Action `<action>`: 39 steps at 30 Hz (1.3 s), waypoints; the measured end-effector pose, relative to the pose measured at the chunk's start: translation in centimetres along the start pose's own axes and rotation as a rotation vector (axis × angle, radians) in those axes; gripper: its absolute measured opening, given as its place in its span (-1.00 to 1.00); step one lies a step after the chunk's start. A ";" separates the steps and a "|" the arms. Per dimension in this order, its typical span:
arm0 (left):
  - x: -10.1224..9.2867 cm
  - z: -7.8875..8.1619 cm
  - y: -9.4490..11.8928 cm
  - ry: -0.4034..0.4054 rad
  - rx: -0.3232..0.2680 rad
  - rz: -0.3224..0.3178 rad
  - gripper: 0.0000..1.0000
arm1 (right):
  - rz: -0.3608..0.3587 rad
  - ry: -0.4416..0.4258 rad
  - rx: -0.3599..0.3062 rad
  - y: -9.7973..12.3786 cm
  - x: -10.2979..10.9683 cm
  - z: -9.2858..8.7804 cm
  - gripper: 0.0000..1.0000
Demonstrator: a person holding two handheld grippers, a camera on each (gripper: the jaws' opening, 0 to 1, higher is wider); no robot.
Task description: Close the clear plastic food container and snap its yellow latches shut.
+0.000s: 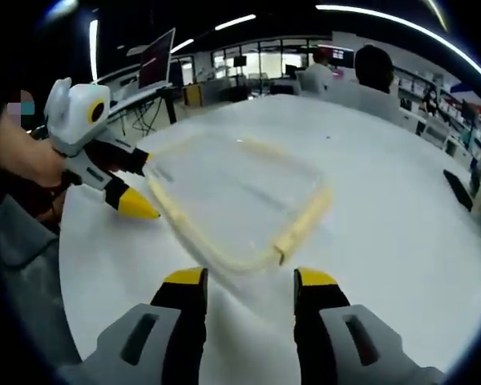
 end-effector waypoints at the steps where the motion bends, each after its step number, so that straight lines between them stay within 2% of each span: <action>1: -0.1 0.0 0.0 -0.004 -0.003 -0.001 -0.50 | 0.000 -0.001 -0.001 0.0 0.0 0.0 -0.26; 10: -0.1 0.0 0.0 -0.010 0.000 0.017 -0.51 | -0.008 0.015 0.000 -0.3 0.5 -0.1 -0.40; 24: -0.1 -0.3 0.1 -0.021 0.014 0.027 -0.51 | -0.025 0.030 0.003 -0.6 0.9 0.3 -0.39; 39: 1.6 -2.4 1.5 0.006 0.032 0.056 -0.51 | -0.011 0.025 0.002 -1.8 3.6 1.4 -0.41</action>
Point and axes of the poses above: the point that each gripper's makers call its tool centre point, and the gripper's own axes: y roughly backward along the fingers, x roughly to its left, z roughly out of its top, the point moved 10 cm from there along y, roughly backward along the fingers, and after that the axes turned 9 degrees about x, right-handed, at the moved point
